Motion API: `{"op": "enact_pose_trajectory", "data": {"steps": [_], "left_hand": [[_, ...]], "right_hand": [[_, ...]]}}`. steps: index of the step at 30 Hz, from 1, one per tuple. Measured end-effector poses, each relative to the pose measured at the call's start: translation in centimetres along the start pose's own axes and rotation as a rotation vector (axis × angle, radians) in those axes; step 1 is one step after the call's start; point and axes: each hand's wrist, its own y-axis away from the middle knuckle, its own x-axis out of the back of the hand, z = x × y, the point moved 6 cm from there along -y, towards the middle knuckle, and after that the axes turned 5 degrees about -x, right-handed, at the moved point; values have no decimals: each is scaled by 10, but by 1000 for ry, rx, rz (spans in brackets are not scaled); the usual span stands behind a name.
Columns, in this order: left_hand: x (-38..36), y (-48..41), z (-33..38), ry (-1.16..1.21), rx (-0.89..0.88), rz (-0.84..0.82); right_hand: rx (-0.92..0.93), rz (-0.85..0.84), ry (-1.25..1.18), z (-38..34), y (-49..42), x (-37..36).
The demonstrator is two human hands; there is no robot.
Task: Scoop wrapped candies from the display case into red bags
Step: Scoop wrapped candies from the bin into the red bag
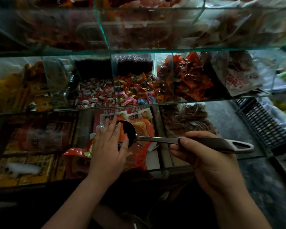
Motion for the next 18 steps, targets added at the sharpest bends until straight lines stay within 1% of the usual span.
{"op": "enact_pose_trajectory", "data": {"steps": [5,8,10,13,14,16,18], "left_hand": [[11,-30,15,16,-76,16],[18,-52,19,149,-87,45],[25,-66,18,252,-40,108],[26,-82,8,298,126,158],[23,-86,4,285,178,135],[13,-90,-1,250,251,32],[5,-89,-2,172,252,-51]], "right_hand": [[4,35,-112,-15,0,-3],[-7,47,-201,-26,-3,-6],[-15,50,-259,-32,-9,-7],[26,67,-319,-39,-23,-12],[46,81,-328,-40,-30,-16],[101,116,-327,-39,-47,-26],[195,126,-211,-37,-64,-39]]}}
